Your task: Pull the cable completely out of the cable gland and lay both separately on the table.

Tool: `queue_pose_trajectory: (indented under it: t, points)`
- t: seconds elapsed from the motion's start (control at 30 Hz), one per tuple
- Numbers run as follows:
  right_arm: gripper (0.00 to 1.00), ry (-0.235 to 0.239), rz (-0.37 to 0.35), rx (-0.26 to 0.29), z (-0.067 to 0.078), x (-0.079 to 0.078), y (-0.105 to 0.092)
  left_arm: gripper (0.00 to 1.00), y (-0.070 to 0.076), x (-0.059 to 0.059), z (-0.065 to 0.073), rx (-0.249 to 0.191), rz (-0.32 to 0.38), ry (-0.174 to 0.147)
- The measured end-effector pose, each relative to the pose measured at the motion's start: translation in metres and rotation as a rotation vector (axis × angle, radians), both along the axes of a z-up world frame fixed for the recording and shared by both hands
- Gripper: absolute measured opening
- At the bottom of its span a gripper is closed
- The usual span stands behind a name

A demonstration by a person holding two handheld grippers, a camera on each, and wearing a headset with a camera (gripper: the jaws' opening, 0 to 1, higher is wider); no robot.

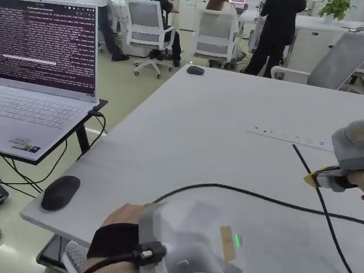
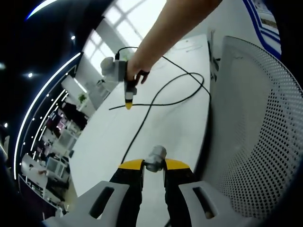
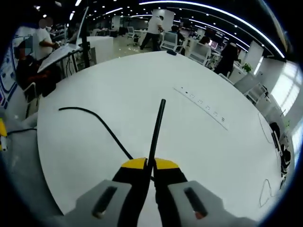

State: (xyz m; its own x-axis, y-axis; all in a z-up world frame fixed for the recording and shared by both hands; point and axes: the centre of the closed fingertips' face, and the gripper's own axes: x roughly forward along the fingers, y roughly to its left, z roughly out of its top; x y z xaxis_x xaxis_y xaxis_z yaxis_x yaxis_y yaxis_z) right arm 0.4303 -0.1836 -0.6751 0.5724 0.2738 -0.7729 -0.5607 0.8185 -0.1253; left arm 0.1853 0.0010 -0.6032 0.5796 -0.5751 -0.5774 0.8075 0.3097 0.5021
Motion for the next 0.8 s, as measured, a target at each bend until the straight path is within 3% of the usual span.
queue_pose_trajectory:
  t: [0.07, 0.2, 0.27, 0.37, 0.53, 0.63, 0.67, 0.77, 0.8]
  points:
    - [0.04, 0.007, -0.016, 0.002, -0.012, 0.013, -0.005, 0.17, 0.002, 0.000, -0.003, 0.014, 0.009, 0.010]
    - [0.06, 0.067, -0.063, 0.020, -0.031, 0.011, -0.013, 0.17, 0.001, -0.001, -0.005, 0.010, 0.007, 0.024]
    - [0.07, 0.067, -0.080, 0.011, -0.032, 0.007, -0.020, 0.17, 0.001, -0.001, -0.006, 0.011, 0.006, 0.035]
    - [0.08, 0.047, -0.094, 0.019, -0.022, -0.005, -0.027, 0.17, -0.003, -0.002, -0.005, -0.020, 0.005, 0.066]
    - [0.13, 0.029, -0.078, 0.035, 0.003, -0.028, -0.037, 0.17, -0.007, -0.005, -0.007, -0.036, -0.013, 0.099]
    - [0.16, 0.001, -0.062, 0.104, 0.030, -0.056, -0.035, 0.17, -0.011, -0.007, -0.006, -0.059, -0.027, 0.135]
    - [0.16, -0.003, -0.058, 0.134, 0.040, -0.070, -0.034, 0.17, -0.010, -0.006, -0.006, -0.098, 0.015, 0.193]
    - [0.20, -0.004, -0.044, 0.178, 0.057, -0.103, -0.032, 0.17, -0.015, 0.000, 0.002, -0.148, -0.015, 0.236]
    - [0.21, -0.007, -0.028, 0.185, 0.065, -0.121, -0.031, 0.17, -0.015, 0.006, 0.007, -0.150, -0.017, 0.244]
